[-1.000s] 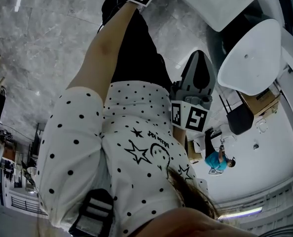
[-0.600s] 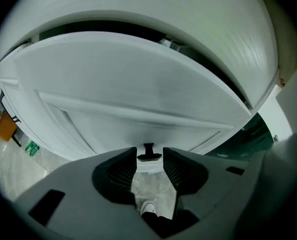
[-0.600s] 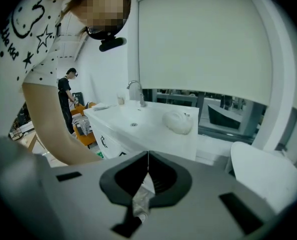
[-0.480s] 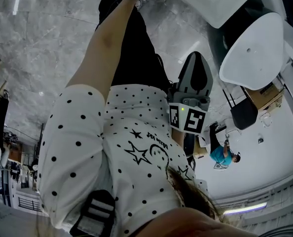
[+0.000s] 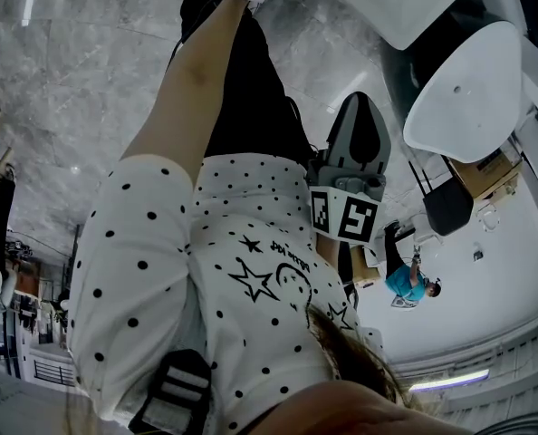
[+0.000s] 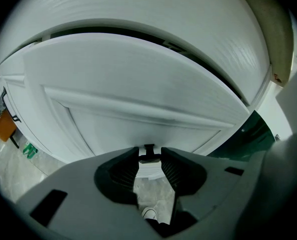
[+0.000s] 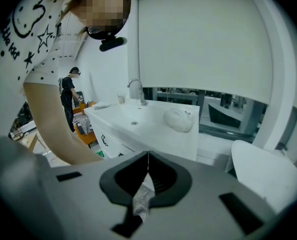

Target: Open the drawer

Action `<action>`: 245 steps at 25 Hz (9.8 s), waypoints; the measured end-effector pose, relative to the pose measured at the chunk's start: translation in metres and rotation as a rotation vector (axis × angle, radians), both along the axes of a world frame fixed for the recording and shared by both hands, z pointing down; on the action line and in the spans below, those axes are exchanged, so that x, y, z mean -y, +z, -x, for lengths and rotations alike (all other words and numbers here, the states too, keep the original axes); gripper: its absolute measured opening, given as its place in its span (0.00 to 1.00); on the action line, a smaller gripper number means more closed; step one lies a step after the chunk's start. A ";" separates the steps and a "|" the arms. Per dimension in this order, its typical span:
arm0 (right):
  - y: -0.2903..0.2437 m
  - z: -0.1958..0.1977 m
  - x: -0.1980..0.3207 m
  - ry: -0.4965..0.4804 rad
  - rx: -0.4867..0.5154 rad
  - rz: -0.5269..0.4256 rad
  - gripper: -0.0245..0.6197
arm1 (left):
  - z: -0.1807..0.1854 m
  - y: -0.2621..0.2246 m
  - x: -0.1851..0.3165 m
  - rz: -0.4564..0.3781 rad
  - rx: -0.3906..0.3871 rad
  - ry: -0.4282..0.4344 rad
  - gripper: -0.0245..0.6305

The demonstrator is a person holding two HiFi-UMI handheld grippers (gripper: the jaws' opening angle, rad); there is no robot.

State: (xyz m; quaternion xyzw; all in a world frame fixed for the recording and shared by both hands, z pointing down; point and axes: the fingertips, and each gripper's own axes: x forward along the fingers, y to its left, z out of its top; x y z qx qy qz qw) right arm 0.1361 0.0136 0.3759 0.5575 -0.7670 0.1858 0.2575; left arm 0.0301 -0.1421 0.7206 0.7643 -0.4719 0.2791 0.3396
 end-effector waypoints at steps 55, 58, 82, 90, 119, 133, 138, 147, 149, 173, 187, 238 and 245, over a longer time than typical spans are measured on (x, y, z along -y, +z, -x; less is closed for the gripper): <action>0.020 -0.005 0.016 0.061 0.009 0.022 0.06 | 0.001 0.016 -0.032 0.046 -0.025 -0.017 0.25; 0.018 -0.003 0.016 0.057 0.008 0.020 0.06 | 0.003 0.015 -0.034 0.047 -0.026 -0.021 0.25; 0.020 0.005 0.013 0.023 0.008 0.020 0.06 | 0.009 0.018 -0.057 0.056 -0.020 -0.008 0.25; 0.021 0.008 0.014 0.017 0.008 0.020 0.06 | 0.011 0.019 -0.063 0.067 -0.015 -0.004 0.25; 0.024 0.020 0.005 -0.027 0.024 0.029 0.06 | 0.016 0.024 -0.095 0.087 -0.004 0.008 0.25; 0.039 0.013 0.000 -0.027 0.051 0.056 0.06 | 0.011 0.031 -0.108 0.095 0.000 0.007 0.25; 0.044 0.015 -0.004 -0.031 0.057 0.066 0.06 | 0.016 0.032 -0.117 0.100 0.004 0.003 0.25; 0.047 0.027 -0.008 -0.049 0.083 0.086 0.06 | 0.025 0.029 -0.119 0.091 0.001 -0.001 0.25; 0.047 0.028 -0.009 -0.053 0.086 0.087 0.06 | 0.025 0.027 -0.120 0.089 -0.001 -0.004 0.25; 0.047 0.023 -0.007 -0.040 0.076 0.085 0.06 | 0.026 0.026 -0.120 0.087 -0.005 -0.012 0.25; 0.048 0.021 -0.008 -0.031 0.076 0.088 0.06 | 0.022 0.026 -0.121 0.093 -0.017 -0.011 0.25; 0.032 0.024 0.006 -0.052 0.097 0.044 0.06 | 0.035 -0.004 -0.117 0.110 -0.020 -0.057 0.18; 0.028 0.024 0.010 -0.043 0.106 0.031 0.06 | 0.038 -0.008 -0.114 0.118 -0.019 -0.062 0.10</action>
